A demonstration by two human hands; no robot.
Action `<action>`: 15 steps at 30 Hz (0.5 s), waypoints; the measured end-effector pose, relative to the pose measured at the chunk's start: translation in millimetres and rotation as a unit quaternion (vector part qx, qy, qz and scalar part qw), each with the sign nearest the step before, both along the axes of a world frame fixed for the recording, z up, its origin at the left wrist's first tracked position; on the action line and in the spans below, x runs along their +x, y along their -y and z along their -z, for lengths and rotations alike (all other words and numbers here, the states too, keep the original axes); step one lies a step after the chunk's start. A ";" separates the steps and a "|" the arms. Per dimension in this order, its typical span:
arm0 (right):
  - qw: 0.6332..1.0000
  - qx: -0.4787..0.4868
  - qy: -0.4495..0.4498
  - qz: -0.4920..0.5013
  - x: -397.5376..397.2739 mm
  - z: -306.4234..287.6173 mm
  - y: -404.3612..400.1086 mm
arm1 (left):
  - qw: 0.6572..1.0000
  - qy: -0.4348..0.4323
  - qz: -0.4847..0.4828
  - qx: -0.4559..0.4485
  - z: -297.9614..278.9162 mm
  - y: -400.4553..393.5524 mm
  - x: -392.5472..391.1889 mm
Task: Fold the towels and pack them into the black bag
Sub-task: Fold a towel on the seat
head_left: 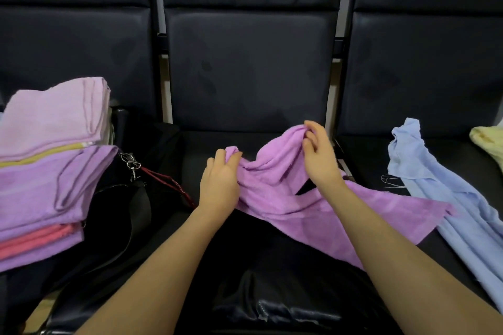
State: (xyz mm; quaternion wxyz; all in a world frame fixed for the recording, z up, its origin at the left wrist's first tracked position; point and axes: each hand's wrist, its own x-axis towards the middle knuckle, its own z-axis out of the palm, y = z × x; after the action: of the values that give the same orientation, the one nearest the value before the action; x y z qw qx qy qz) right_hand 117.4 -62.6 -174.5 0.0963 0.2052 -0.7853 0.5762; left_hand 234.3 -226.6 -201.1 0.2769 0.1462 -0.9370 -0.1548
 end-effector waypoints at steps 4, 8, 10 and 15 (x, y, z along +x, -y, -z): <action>0.993 0.108 0.022 -0.039 -6.1 21.4 1.7 | 0.995 0.101 -0.018 0.009 10.5 -2.6 0.1; 0.948 0.318 0.011 0.021 -2.1 39.8 -4.3 | 0.987 0.157 -0.020 0.013 15.8 -7.3 -3.7; 0.900 0.437 0.009 0.003 6.3 42.5 -1.0 | 0.987 0.159 -0.022 -0.010 16.7 -10.3 -5.8; 0.858 0.514 0.020 -0.004 18.3 49.5 11.5 | 0.993 0.112 -0.037 -0.030 16.6 -13.7 -6.1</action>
State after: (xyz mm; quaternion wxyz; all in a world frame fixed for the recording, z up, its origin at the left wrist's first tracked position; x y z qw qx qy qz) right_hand 135.7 -74.1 -224.0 -0.0406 0.2172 -0.9707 0.0949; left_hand 228.2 -212.9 -217.7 0.1798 0.1889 -0.9603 -0.0988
